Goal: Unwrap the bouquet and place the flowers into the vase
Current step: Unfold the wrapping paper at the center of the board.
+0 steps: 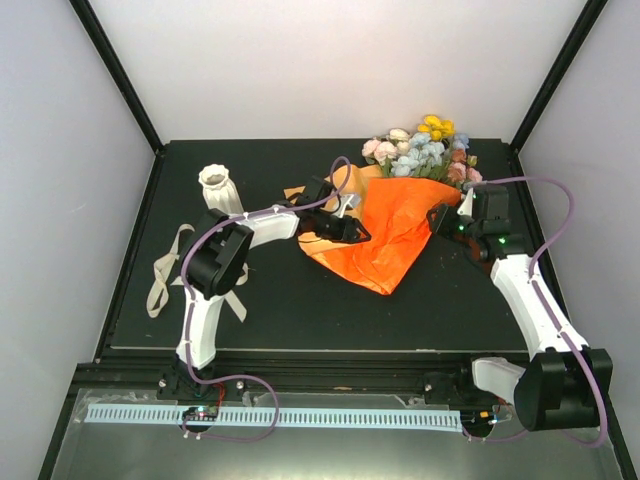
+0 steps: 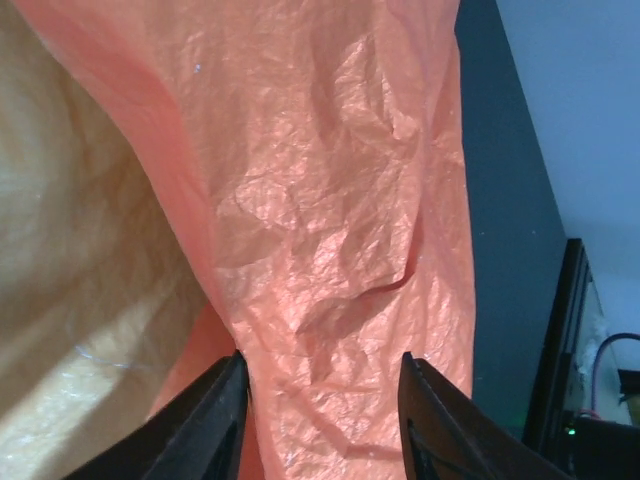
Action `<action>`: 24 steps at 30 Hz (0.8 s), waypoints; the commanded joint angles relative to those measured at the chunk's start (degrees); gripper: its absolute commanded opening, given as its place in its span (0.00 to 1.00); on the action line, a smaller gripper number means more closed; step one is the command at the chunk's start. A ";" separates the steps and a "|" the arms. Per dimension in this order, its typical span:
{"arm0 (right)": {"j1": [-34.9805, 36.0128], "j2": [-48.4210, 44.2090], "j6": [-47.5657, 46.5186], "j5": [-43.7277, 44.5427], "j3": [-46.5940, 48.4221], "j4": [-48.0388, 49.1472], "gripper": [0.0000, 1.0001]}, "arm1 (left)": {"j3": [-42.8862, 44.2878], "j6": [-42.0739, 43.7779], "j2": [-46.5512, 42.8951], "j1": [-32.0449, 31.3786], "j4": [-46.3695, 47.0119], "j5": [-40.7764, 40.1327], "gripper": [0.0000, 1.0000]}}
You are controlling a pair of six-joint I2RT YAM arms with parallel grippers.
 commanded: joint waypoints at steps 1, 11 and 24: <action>0.39 -1.96 -0.53 -1.62 1.48 -0.11 0.46 | 2.86 1.84 1.33 -0.67 0.09 3.60 0.38; 0.38 -5.32 -0.37 -2.34 2.99 -1.91 0.45 | 0.58 0.07 -2.53 -2.30 1.72 7.20 0.02; 0.35 -15.02 1.02 -0.80 4.18 -6.16 0.41 | -5.56 -4.10 -9.15 -11.59 14.45 9.82 0.02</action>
